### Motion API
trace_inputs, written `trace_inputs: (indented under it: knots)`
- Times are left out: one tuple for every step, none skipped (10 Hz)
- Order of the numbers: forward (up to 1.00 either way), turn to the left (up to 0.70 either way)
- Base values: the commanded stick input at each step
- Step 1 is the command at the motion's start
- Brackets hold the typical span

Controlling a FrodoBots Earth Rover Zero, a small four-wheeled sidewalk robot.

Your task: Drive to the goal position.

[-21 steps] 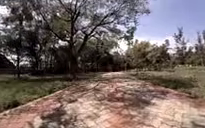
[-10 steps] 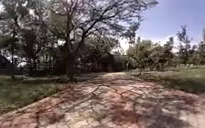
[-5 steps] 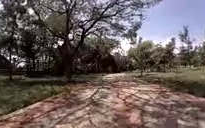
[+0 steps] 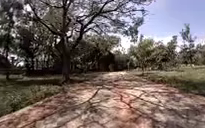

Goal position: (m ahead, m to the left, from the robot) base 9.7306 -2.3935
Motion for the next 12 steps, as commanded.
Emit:
trace_inputs:
  knots:
    - [0.70,0.00]
    - [0.70,0.00]
    - [0.70,0.00]
    - [0.70,0.00]
    - [0.70,0.00]
    - [0.70,0.00]
    - [0.70,0.00]
    - [0.70,0.00]
    - [0.70,0.00]
    - [0.70,0.00]
    - [0.70,0.00]
    - [0.70,-0.35]
